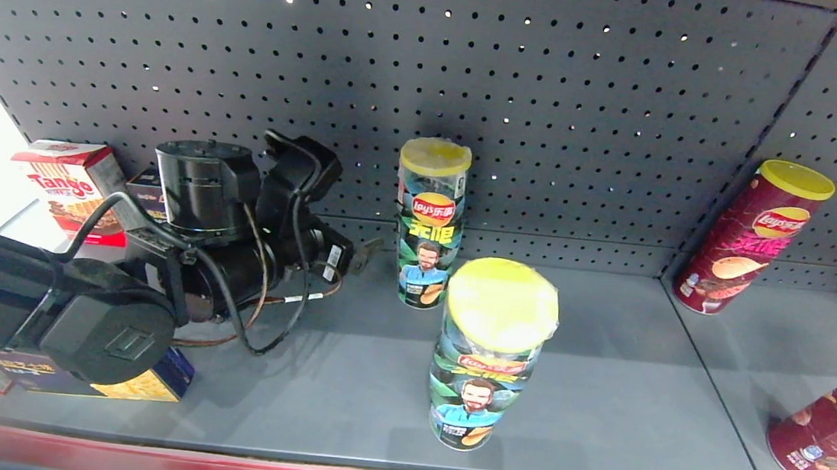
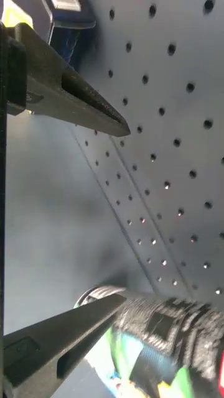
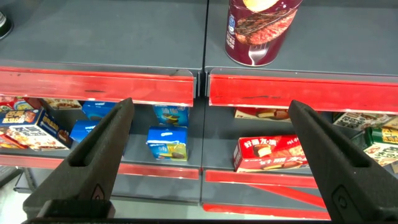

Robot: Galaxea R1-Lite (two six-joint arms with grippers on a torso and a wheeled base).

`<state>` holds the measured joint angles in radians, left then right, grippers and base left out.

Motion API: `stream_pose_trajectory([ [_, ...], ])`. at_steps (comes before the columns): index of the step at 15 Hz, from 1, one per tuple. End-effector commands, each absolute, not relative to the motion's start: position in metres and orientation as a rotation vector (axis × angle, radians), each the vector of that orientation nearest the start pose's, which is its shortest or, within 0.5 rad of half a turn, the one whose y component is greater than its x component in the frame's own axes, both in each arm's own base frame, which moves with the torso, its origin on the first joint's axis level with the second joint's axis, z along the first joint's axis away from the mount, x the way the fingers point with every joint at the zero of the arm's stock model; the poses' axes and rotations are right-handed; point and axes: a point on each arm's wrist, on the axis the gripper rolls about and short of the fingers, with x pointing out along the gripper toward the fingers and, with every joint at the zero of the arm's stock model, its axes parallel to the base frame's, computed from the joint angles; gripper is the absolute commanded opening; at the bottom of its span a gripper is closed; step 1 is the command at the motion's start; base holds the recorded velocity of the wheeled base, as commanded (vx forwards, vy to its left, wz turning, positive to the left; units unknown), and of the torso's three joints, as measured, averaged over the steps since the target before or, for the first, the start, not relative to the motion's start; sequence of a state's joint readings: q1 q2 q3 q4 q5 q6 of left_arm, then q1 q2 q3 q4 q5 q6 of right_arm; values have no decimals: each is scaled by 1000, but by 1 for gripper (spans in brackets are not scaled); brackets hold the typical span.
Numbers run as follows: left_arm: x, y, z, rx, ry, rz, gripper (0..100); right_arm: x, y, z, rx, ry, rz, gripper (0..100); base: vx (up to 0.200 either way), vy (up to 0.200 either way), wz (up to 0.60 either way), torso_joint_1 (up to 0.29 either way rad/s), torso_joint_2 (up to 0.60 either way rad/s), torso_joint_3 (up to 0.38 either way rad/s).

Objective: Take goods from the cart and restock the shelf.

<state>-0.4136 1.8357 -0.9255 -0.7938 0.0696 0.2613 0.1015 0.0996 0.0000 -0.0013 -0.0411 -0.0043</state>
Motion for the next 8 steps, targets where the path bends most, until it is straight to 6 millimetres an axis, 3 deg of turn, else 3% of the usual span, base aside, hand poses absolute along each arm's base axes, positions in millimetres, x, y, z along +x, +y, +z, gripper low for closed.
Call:
stream_pose_trajectory([
  [1,322,-140,184,288,70,-354,100,-15,-2,78,-12,99,62,100,0,0,0,0,0,0],
  [8,347,-151,167,300,91,-355,100,-15,-2,78,-12,99,60,100,0,0,0,0,0,0],
])
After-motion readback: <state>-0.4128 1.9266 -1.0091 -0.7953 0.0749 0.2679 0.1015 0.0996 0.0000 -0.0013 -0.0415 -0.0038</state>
